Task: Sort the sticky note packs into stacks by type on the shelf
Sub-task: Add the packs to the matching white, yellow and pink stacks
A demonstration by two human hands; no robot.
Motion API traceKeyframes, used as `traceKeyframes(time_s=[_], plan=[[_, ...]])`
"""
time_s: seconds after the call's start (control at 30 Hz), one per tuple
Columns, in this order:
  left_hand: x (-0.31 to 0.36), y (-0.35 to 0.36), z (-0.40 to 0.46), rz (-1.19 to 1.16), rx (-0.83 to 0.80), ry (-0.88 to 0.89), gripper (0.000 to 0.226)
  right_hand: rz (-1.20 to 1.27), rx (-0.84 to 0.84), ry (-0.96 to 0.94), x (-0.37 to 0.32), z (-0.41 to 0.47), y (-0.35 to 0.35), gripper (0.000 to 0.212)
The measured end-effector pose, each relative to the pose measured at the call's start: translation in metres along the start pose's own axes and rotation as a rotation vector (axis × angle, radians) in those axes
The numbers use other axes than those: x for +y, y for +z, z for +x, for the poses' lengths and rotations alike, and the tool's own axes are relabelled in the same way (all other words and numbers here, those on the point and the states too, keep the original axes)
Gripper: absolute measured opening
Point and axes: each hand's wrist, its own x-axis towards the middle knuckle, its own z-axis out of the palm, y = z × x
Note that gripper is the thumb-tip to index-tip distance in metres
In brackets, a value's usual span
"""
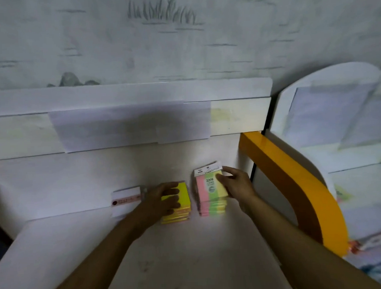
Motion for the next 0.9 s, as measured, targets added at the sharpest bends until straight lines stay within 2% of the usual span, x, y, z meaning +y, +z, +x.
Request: traceKeyframes(time_s=[0.13,0.23,0.37,0.47,0.57,0.67,0.7,0.77,0.9], plan=[[0.001,-0.008,0.002,0.059,-0.004,0.006,0.028,-0.163,0.141,-0.011,0.011,0.020,-0.001,0.036],[-0.001,-0.014,0.000,0.065,0.013,0.022,0.025,-0.251,0.169,-0.027,0.015,0.029,0.003,0.033],[-0.008,-0.019,-0.004,0.094,0.015,0.058,0.027,-0.491,0.183,-0.041,0.020,0.032,0.007,0.038],[-0.017,-0.028,-0.008,0.182,-0.010,0.110,0.027,-0.504,0.208,-0.076,0.018,0.021,0.005,0.041],[-0.018,-0.034,-0.012,0.366,-0.026,0.194,0.038,-0.494,0.094,-0.245,0.003,-0.006,0.005,0.033],[-0.003,-0.020,-0.006,0.333,-0.027,0.262,0.024,-0.534,-0.115,-0.359,-0.028,-0.042,0.004,0.030],[0.006,-0.012,-0.003,0.301,-0.023,0.281,0.026,-0.535,-0.152,-0.385,-0.041,-0.053,0.000,0.030],[0.030,0.008,-0.001,0.270,-0.014,0.350,0.028,-0.538,-0.177,-0.443,-0.066,-0.074,-0.013,0.031],[0.075,0.054,-0.013,0.367,-0.026,0.585,0.023,-0.612,-0.167,-0.588,-0.102,-0.112,-0.058,0.031]])
